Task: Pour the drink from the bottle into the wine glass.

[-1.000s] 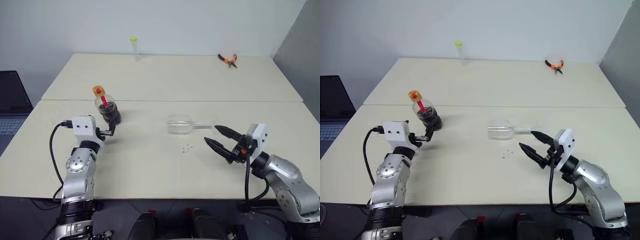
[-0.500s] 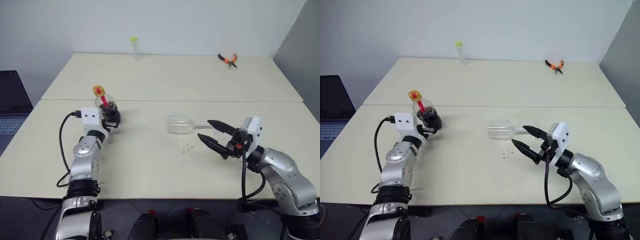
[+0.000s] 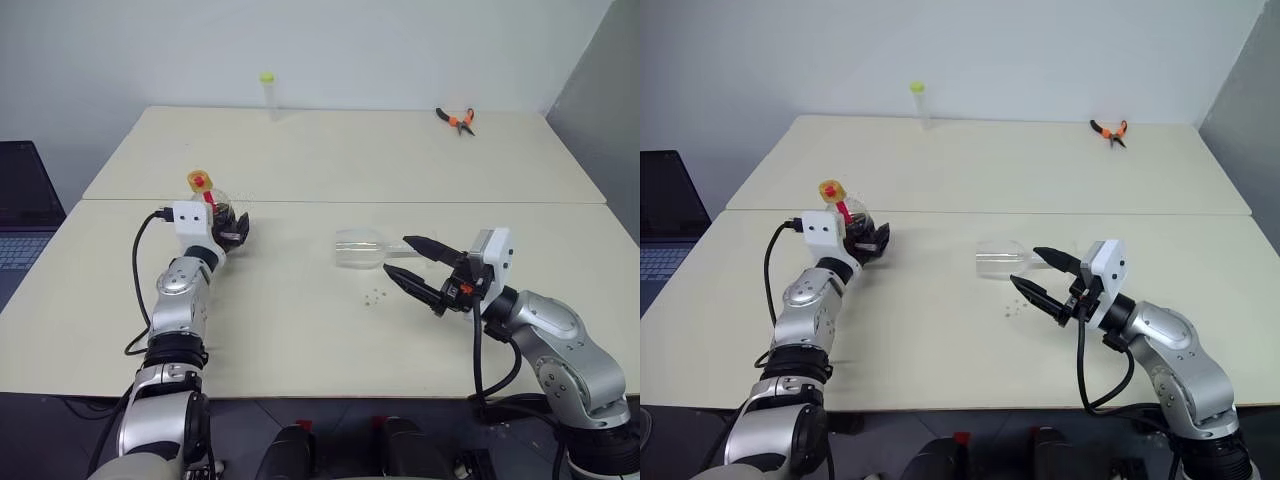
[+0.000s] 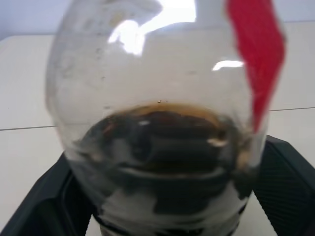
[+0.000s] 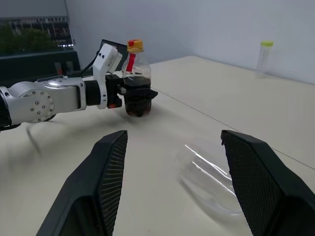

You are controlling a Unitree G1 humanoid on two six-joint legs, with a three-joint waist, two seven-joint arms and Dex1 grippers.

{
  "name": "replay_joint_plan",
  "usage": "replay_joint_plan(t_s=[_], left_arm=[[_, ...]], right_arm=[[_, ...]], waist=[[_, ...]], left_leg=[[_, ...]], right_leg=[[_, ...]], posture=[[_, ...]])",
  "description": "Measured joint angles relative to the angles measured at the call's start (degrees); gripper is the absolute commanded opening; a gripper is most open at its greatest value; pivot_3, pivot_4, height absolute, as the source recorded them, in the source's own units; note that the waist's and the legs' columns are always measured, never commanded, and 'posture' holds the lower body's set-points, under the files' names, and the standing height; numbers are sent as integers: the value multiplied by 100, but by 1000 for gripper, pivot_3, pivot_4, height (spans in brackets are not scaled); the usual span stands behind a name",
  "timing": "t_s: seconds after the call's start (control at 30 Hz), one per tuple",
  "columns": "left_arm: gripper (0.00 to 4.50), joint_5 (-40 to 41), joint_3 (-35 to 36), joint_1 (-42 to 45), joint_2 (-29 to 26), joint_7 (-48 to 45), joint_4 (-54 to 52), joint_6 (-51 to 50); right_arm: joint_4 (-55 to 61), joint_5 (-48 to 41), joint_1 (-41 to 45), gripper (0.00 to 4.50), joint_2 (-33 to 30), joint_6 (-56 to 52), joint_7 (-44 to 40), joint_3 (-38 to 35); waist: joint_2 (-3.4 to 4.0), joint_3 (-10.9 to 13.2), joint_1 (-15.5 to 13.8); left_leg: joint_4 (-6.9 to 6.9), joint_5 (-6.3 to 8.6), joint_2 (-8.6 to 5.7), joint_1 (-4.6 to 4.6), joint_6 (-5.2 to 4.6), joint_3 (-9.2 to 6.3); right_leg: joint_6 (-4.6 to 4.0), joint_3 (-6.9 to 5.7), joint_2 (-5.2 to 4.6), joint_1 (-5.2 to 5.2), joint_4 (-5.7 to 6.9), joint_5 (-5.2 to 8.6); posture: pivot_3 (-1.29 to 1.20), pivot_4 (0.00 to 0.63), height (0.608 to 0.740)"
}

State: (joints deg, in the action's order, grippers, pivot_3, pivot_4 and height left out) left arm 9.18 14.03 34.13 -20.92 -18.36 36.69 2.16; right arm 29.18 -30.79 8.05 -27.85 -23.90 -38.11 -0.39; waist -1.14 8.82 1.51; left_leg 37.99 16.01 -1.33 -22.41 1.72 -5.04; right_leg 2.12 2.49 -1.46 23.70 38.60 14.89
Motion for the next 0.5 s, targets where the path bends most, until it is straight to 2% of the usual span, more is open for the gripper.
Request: replay_joint_plan(t_s=[0.07,0.17,0.33,0.5], left_arm=[[2675,28,1,-4,-6,-93,-11,-18],[2267,67,-77,-97,-3,-271,-220,-58],[2055,106,-479,-438,38,-702,-1296,-323],[2048,312,-1147,-937,-23,-1489,-2767,-1027]], right_arm=[[45,1,-3,3262,0,-24,76,-1],[212,-3,-25,3262,-1,-47,142,-7],[484,-47,-100,3262,-124,-155,200,-72],[908,-267,-287,3262,-377,-402,211,-199]], waist=[[-1,0,-1],[-2,1,1],[-2,1,-3],[-2,1,6]], left_leg=[[1,0,0,-2,0,0],[1,0,0,-4,1,-2],[2,-1,0,-9,1,-5],[1,0,1,-7,0,-4]], right_leg=[[0,-1,-1,0,0,0],[0,-1,-1,2,0,0],[0,-2,-2,3,-1,0],[1,0,-1,3,-2,1]], posture=[[0,150,740],[0,150,740],[0,150,740],[0,150,740]])
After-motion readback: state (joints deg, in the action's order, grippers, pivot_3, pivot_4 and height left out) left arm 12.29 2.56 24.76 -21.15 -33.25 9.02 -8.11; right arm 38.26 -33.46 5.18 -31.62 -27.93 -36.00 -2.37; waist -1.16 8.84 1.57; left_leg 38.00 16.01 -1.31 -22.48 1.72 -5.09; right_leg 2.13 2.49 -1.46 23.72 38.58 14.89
